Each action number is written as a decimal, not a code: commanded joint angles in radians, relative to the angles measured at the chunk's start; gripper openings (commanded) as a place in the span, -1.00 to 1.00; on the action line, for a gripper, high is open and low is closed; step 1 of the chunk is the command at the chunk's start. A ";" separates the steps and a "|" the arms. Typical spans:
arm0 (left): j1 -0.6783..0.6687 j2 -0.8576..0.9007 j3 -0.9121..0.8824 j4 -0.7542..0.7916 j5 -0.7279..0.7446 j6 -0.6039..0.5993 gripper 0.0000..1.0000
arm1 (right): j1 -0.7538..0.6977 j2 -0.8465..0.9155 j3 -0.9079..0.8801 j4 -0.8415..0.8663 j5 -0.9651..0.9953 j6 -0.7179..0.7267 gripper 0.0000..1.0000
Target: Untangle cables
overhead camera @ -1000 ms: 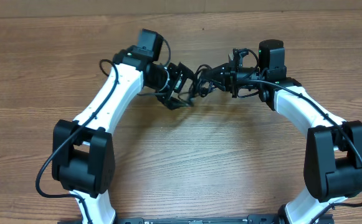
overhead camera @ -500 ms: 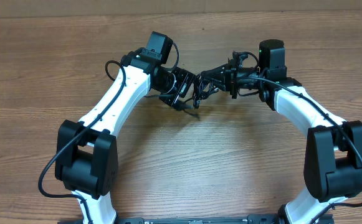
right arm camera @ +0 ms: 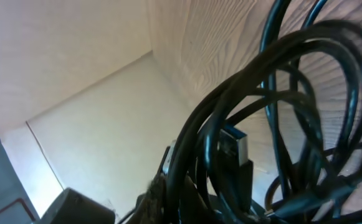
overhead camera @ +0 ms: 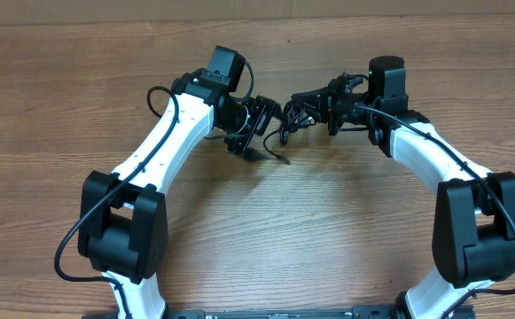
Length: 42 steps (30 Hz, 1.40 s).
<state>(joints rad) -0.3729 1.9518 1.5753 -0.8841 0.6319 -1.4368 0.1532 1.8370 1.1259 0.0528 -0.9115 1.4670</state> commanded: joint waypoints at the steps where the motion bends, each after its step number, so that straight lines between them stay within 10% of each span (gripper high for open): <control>1: -0.007 0.006 0.008 0.003 -0.046 -0.055 -0.01 | 0.017 -0.029 0.020 0.014 0.012 0.051 -0.93; 6: -0.008 0.006 0.008 0.037 -0.133 -0.060 -0.88 | 0.037 -0.029 0.020 0.014 -0.011 0.109 -0.93; 15: 0.045 0.005 0.008 0.058 -0.362 0.211 -0.92 | 0.047 -0.029 0.020 0.000 0.061 -0.180 -0.93; 26: 0.251 -0.008 0.019 0.061 -0.179 0.489 -0.91 | 0.046 -0.029 0.020 -0.204 0.290 -0.476 -0.93; 28: 0.263 -0.008 0.019 0.056 -0.133 0.524 -0.59 | 0.048 -0.029 0.020 -0.189 0.286 -0.465 -0.93; 30: 0.264 -0.008 0.019 0.046 -0.089 0.524 0.40 | 0.050 -0.029 0.020 -0.147 0.264 -0.414 -0.93; 34: 0.262 -0.008 0.019 0.047 0.070 0.478 0.99 | 0.050 -0.029 0.020 0.018 0.202 -0.207 -0.93; 42: 0.259 -0.008 0.019 0.047 0.219 0.150 0.99 | 0.096 -0.029 0.020 0.316 0.155 0.079 -0.92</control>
<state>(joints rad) -0.1051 1.9514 1.5757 -0.8375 0.7521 -1.1122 0.2138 1.8370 1.1263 0.3161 -0.7094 1.3880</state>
